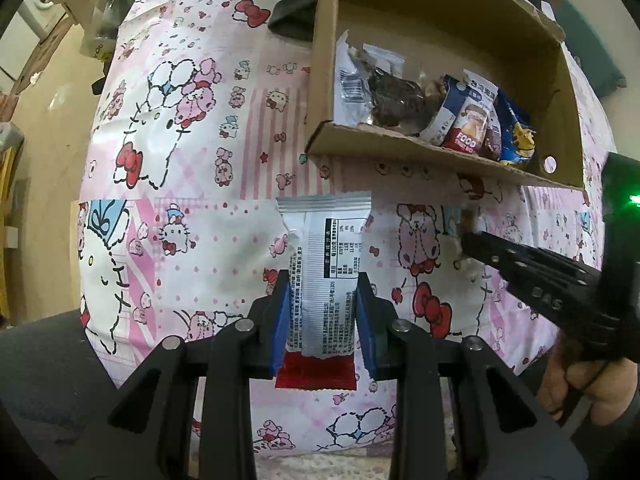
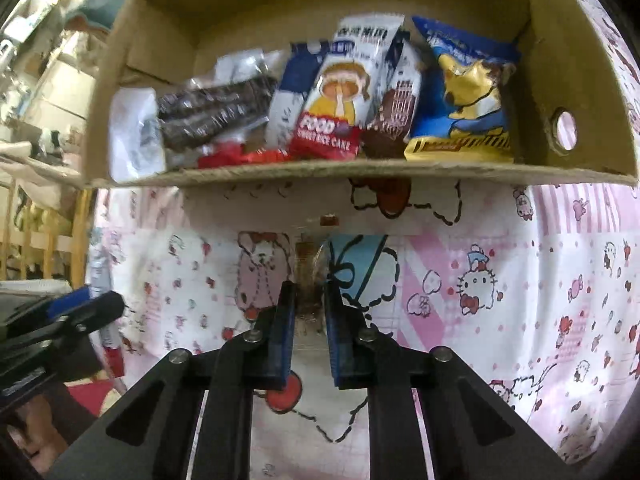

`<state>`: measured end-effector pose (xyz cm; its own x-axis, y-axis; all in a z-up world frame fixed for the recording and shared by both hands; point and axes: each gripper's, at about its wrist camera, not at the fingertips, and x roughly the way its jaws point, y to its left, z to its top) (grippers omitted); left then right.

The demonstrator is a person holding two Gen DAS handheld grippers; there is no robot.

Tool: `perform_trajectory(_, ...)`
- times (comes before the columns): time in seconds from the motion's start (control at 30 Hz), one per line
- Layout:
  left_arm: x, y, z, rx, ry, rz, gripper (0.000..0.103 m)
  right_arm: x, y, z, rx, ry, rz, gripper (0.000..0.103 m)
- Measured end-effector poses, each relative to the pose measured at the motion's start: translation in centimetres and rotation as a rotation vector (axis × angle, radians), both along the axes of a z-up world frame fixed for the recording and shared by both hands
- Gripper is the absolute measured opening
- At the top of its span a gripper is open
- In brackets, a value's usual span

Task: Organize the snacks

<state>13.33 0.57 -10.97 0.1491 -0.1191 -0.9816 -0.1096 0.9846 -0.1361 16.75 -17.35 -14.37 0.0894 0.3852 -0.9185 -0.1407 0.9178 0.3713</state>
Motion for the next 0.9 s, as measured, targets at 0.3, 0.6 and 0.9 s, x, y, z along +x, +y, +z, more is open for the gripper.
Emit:
perform_trajectory(0.3, -0.6, 1.6, 0.2, -0.007, -0.015, 0.058, 0.026, -2.4, -1.5, 3.1, 0.098, -0.041, -0.011, 0.015)
perform_trajectory(0.6, -0.7, 2.7, 5.4, -0.024, -0.151, 0.098, 0.026, -4.5, -2.4, 8.1, 0.27, -0.131, -0.009, 0.015)
perform_trajectory(0.9, 3.2, 2.7, 11.4, -0.032, -0.278, 0.096, 0.026, -2.8, -4.2, 13.4, 0.366, -0.301, -0.045, 0.015)
